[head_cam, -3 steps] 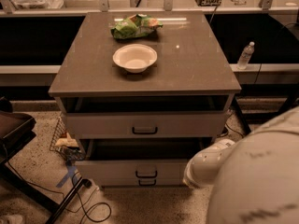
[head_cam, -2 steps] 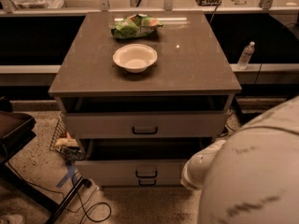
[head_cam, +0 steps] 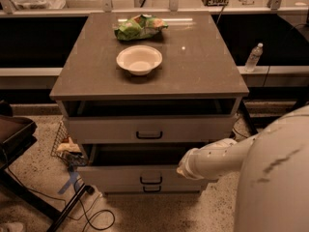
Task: Open middle drawer
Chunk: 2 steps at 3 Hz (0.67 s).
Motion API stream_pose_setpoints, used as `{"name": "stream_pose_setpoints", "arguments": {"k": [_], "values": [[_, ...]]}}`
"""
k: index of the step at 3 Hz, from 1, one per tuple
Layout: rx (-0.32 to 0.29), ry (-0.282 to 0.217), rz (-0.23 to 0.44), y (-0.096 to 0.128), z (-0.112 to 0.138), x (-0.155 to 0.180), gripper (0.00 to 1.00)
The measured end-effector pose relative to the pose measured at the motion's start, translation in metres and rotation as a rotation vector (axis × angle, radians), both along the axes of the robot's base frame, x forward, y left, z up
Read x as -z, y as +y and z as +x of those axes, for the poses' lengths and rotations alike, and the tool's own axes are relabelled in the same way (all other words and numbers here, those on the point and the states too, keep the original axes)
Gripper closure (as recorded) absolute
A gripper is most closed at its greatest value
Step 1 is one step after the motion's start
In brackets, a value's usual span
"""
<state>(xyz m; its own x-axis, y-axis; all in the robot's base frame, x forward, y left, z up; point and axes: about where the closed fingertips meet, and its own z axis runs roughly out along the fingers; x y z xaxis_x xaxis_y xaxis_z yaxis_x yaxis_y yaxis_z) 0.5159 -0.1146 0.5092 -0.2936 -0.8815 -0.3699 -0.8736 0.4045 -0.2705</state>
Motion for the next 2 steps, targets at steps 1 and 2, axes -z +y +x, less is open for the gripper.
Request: {"name": "stream_pose_setpoints", "arguments": {"k": [1, 2], "values": [[0.022, -0.019, 0.023, -0.0070, 0.0079, -0.0045, 0.08], [-0.009, -0.007, 0.009, -0.0004, 0.0106, 0.0039, 0.00]]}}
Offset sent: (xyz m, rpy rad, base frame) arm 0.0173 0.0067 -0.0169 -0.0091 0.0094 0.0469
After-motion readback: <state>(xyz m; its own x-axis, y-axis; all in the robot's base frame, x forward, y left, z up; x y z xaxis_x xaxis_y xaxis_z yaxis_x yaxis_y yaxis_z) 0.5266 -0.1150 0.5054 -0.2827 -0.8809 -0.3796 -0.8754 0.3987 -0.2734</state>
